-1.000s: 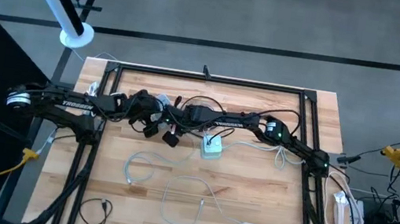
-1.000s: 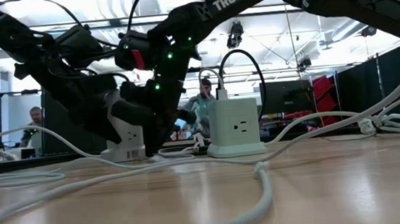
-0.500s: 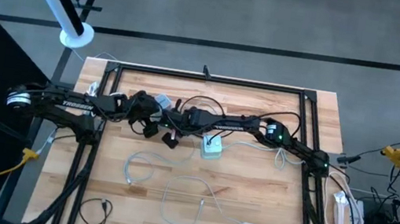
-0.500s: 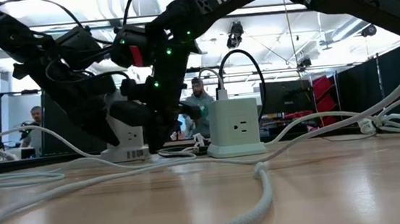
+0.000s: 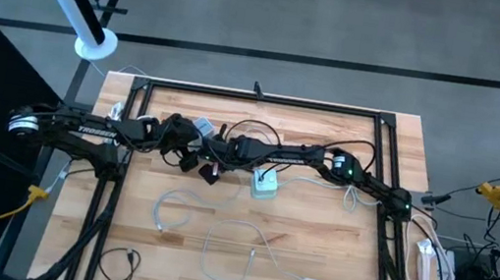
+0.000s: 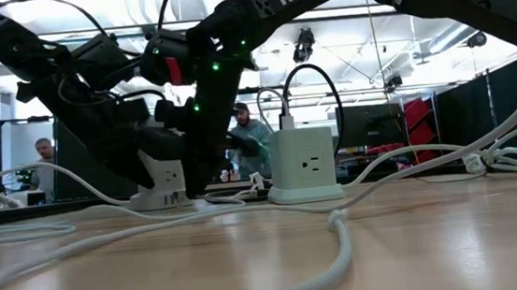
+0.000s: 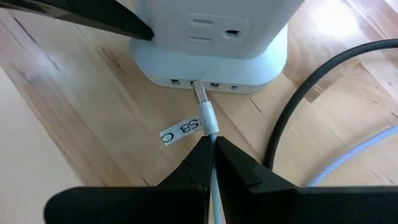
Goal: Insert USB
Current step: Insert the light blue charger cable into the top white outlet extension
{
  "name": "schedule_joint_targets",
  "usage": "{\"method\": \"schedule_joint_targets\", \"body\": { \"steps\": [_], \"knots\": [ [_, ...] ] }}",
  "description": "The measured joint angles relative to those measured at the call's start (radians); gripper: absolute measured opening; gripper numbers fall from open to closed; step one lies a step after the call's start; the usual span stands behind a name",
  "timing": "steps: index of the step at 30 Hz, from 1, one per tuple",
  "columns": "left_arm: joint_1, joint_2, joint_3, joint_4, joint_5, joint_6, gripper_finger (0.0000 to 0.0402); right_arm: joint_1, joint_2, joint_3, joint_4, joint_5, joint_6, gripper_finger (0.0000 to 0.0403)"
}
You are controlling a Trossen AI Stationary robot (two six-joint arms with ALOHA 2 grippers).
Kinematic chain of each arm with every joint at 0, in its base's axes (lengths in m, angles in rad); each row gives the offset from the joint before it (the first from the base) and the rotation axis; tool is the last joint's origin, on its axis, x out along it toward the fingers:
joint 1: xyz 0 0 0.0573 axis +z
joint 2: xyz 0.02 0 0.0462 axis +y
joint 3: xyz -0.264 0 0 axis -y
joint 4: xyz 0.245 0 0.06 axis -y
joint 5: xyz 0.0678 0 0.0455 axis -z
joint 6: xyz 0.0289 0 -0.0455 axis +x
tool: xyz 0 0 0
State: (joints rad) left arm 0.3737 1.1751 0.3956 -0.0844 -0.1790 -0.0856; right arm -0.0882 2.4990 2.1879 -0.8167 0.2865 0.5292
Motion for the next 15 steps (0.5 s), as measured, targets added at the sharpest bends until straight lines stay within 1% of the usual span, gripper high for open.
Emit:
{"method": "schedule_joint_targets", "body": {
  "steps": [5,15],
  "knots": [
    [0.0,0.0,0.0,0.0,-0.004,-0.015,0.0313,0.001,0.001,0.0,-0.015,0.032,0.022,0.0],
    [0.0,0.0,-0.001,0.002,-0.021,-0.021,0.0313,0.009,0.002,0.0,0.002,-0.002,0.079,0.0]
  ]
}}
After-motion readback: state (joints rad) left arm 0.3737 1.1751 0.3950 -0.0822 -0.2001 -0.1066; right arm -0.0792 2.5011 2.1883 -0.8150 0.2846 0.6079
